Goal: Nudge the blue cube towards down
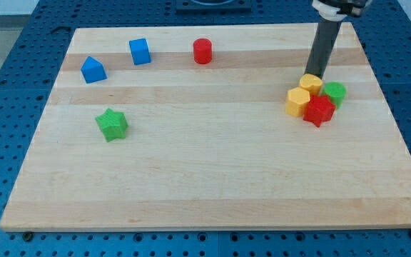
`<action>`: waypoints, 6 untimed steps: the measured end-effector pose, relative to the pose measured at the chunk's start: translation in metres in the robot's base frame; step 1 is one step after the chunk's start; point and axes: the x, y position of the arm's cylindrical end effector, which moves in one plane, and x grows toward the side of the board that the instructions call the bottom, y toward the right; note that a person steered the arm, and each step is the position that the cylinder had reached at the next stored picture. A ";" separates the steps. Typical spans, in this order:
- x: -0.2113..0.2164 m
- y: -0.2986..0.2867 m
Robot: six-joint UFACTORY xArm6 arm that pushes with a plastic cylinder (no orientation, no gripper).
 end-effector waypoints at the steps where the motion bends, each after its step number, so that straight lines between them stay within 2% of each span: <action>1: 0.000 0.000; 2: -0.063 -0.014; 3: -0.123 -0.070; 4: -0.156 -0.138; 5: -0.159 -0.200; 6: -0.140 -0.283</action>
